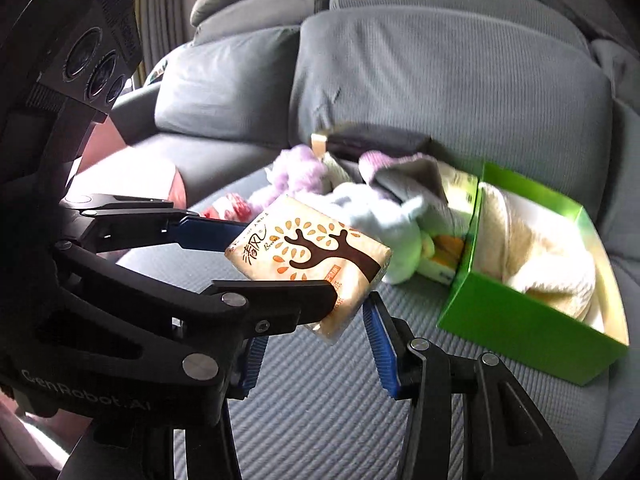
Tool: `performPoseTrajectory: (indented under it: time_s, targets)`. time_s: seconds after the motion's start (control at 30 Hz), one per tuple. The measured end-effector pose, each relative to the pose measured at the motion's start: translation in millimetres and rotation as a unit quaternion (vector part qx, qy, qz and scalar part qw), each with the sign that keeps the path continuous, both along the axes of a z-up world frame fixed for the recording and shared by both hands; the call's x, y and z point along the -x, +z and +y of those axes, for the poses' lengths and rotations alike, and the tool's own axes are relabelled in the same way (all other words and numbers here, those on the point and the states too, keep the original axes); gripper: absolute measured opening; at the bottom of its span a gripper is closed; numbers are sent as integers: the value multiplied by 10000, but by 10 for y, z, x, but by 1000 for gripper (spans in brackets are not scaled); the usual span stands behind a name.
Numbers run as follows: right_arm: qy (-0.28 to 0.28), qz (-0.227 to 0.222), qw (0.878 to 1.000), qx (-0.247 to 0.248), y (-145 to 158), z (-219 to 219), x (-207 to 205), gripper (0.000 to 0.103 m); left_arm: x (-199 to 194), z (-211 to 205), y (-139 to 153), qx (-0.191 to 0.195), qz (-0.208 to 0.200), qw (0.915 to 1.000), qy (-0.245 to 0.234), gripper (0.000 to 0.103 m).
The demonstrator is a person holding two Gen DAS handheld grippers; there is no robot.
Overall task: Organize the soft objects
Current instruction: 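Grasp the tree-print tissue pack with the right gripper and lift it, then lower the tissue pack onto the towel in the green box and release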
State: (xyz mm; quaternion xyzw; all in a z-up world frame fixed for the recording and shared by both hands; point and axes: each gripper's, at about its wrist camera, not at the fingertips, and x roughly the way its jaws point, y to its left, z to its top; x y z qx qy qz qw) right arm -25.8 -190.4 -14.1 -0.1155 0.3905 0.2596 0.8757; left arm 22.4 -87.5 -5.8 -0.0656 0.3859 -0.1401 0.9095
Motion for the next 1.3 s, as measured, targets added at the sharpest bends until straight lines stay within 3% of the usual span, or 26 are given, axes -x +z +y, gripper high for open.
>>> performPoseTrajectory:
  time_s: [0.37,0.57,0.97,1.3]
  targets:
    - [-247,-210,9995,-25,241,-156,99,49,95,-120,149,33,-152,9995,-266,62]
    - [-578,-282,9979,-47,298,-372,110,49,-60,-358,203,-28,-182,9981,-584,62]
    - [-1261,-490,9906,-177,415,-914,-273,49,-779,-831,352,54,-153,9937,-1112,62]
    - [-1624,-302,9860,-234,363,-1276,-873,49,-1440,-1069,314,200,273,9924,-1179,62]
